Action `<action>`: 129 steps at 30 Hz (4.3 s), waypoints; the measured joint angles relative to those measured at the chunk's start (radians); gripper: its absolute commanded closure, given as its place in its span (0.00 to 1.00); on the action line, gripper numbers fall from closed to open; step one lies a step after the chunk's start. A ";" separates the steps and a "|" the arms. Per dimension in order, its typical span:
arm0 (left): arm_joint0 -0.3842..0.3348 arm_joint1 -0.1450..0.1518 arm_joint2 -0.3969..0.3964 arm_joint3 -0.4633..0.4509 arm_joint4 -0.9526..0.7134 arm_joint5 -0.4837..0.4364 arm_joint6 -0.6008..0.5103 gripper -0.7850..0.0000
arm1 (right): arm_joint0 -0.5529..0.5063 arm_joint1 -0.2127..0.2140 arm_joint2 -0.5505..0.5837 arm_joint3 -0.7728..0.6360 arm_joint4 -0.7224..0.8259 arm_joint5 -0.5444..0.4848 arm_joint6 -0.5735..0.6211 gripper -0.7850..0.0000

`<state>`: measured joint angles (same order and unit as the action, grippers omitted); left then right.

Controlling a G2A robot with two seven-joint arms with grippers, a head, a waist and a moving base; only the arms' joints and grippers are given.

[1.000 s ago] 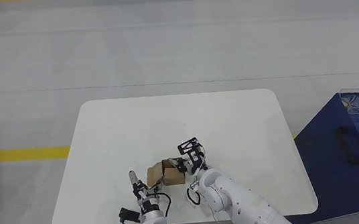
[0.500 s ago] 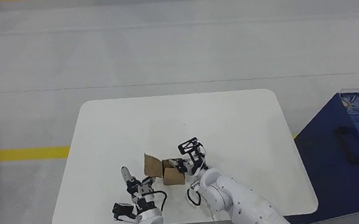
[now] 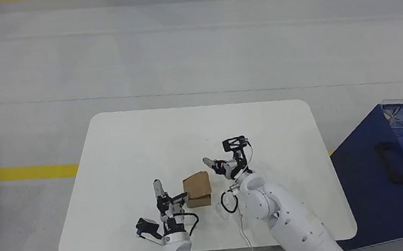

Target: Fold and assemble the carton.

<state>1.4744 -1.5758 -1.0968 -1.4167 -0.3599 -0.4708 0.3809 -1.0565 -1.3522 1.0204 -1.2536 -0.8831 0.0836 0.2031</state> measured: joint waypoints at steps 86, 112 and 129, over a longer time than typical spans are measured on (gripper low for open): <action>-0.074 0.016 0.050 0.007 0.451 0.615 -0.278 0.48 | -0.162 0.031 0.136 -0.243 -0.125 0.034 0.166 0.00; -0.074 0.014 0.044 0.012 0.449 0.608 -0.286 0.45 | -0.081 0.006 0.091 -0.122 -0.116 0.003 0.209 0.00; -0.060 0.016 0.035 -0.007 0.460 0.577 -0.287 0.28 | -0.093 0.002 0.106 -0.125 -0.164 0.063 0.130 0.00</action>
<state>1.4140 -1.5594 -1.0618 -1.4237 0.1002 0.1064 0.0934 -1.1499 -1.3498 1.1261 -1.3790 -1.0472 0.1469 0.3332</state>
